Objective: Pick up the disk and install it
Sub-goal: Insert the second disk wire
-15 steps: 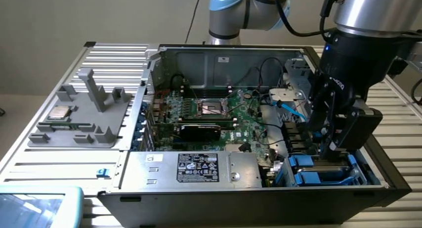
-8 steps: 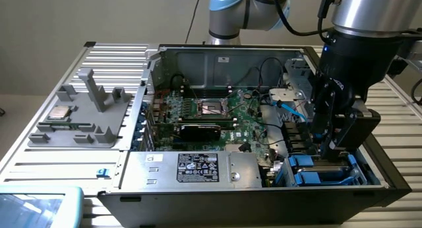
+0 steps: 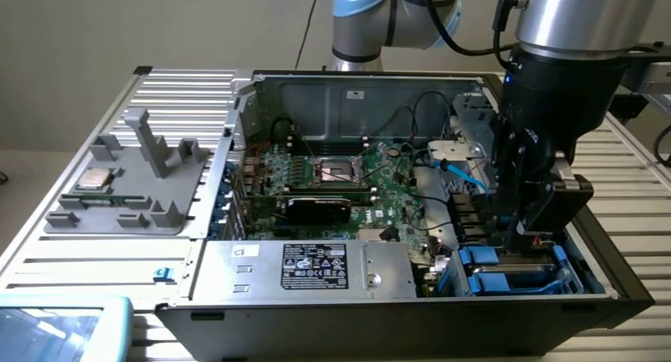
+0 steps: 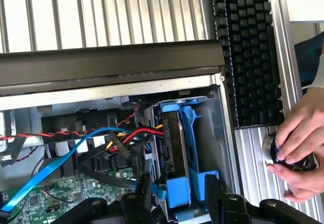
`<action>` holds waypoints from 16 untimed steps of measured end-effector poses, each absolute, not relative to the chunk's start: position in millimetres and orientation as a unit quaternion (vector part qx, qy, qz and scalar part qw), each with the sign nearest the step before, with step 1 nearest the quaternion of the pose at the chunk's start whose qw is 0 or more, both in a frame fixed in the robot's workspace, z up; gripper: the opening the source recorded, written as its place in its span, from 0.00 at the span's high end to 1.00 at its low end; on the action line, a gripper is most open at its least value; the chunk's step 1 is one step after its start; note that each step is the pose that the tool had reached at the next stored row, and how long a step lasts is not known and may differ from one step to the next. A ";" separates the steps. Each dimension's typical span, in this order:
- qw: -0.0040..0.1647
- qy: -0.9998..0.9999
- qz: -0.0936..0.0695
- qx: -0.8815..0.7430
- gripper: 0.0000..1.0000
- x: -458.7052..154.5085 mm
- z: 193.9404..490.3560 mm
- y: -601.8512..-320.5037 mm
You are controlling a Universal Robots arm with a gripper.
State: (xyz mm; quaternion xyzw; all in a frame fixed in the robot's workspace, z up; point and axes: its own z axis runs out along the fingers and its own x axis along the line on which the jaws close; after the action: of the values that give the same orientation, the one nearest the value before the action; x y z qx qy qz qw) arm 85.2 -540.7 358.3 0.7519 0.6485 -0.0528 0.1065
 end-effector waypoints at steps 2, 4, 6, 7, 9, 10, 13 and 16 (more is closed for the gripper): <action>0.106 0.648 -0.050 0.752 0.46 83.7 358.4 -540.7; 0.105 0.648 -0.047 0.753 0.46 83.3 358.3 -540.6; 0.103 0.648 -0.043 0.753 0.46 83.3 358.3 -540.6; 0.102 0.648 -0.041 0.753 0.48 83.2 358.1 -540.6; 0.101 0.648 -0.037 0.754 0.55 83.2 357.9 -540.6; 0.099 0.648 -0.035 0.754 0.55 83.3 357.8 -540.6; 0.095 0.648 -0.029 0.755 0.62 83.2 357.4 -540.6; 0.086 0.649 -0.019 0.756 0.62 83.2 357.2 -540.6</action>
State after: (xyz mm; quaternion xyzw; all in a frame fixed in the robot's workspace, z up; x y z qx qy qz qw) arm 83.2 -540.6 357.2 0.7560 0.6486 -0.0193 0.0861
